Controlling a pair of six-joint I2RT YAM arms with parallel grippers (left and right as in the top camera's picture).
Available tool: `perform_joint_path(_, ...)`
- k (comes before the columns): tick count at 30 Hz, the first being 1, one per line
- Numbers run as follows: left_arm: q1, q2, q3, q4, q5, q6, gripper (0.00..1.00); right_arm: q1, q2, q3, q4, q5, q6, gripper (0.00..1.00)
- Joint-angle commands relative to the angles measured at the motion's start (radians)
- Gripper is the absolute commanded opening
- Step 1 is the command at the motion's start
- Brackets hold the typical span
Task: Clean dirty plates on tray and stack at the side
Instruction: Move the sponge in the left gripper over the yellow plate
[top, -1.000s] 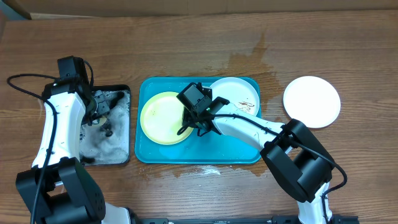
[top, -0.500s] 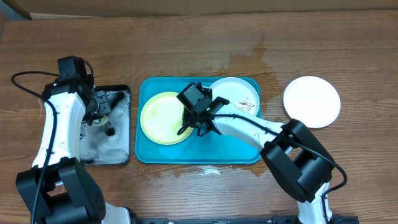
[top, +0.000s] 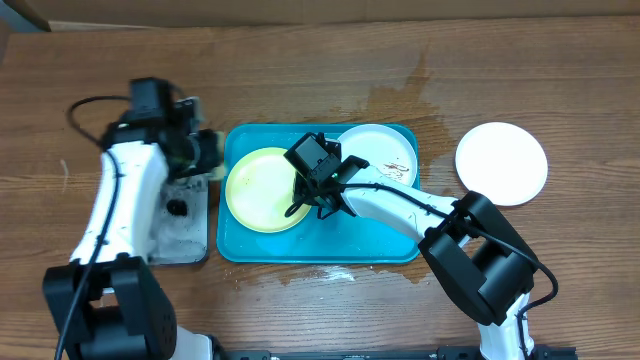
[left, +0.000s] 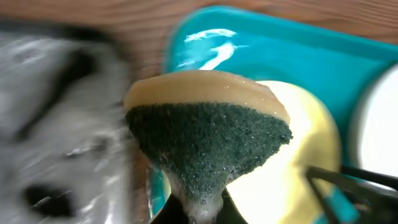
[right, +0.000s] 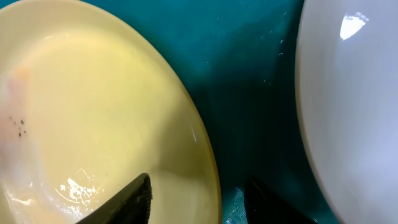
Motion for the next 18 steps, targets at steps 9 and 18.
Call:
perform_joint_path(9,-0.211,0.141,0.009,0.121,0.074,-0.042,0.04,0.001,0.04,-0.028,-0.026,0.009,0.0,0.5)
perform_joint_path(18,-0.251,0.301,0.009,0.111,0.052,-0.031,0.04,0.001,0.04,-0.028,-0.025,0.009,0.0,0.49)
